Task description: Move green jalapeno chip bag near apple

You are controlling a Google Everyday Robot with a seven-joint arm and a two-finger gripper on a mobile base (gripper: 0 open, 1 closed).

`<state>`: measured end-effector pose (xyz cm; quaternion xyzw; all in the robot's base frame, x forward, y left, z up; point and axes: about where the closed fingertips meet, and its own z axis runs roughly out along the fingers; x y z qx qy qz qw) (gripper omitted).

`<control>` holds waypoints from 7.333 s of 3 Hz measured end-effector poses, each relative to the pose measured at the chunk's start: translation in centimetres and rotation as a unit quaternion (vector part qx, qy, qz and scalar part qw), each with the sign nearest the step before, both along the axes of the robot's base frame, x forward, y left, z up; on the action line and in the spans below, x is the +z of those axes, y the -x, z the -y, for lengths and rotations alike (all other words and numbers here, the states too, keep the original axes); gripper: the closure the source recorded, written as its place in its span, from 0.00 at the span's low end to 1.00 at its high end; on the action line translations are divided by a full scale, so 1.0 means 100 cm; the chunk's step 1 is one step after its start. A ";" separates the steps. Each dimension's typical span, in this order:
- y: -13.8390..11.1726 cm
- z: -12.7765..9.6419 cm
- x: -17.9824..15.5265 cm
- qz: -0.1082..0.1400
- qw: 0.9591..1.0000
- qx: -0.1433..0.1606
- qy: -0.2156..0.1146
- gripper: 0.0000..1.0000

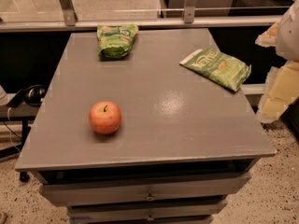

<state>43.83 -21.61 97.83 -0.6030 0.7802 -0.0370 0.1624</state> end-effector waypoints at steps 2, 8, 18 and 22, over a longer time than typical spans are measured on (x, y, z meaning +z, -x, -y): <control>-0.031 -0.006 -0.017 0.025 1.000 -0.003 -0.011 0.00; -0.266 0.015 -0.137 0.100 0.986 -0.120 -0.061 0.18; -0.045 -0.232 -0.072 -0.080 0.939 0.175 -0.284 1.00; -0.075 -0.327 -0.102 -0.068 0.929 0.213 -0.296 0.83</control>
Offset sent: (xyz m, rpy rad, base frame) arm 0.1155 0.0176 -0.0684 0.0750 -0.1578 -0.0231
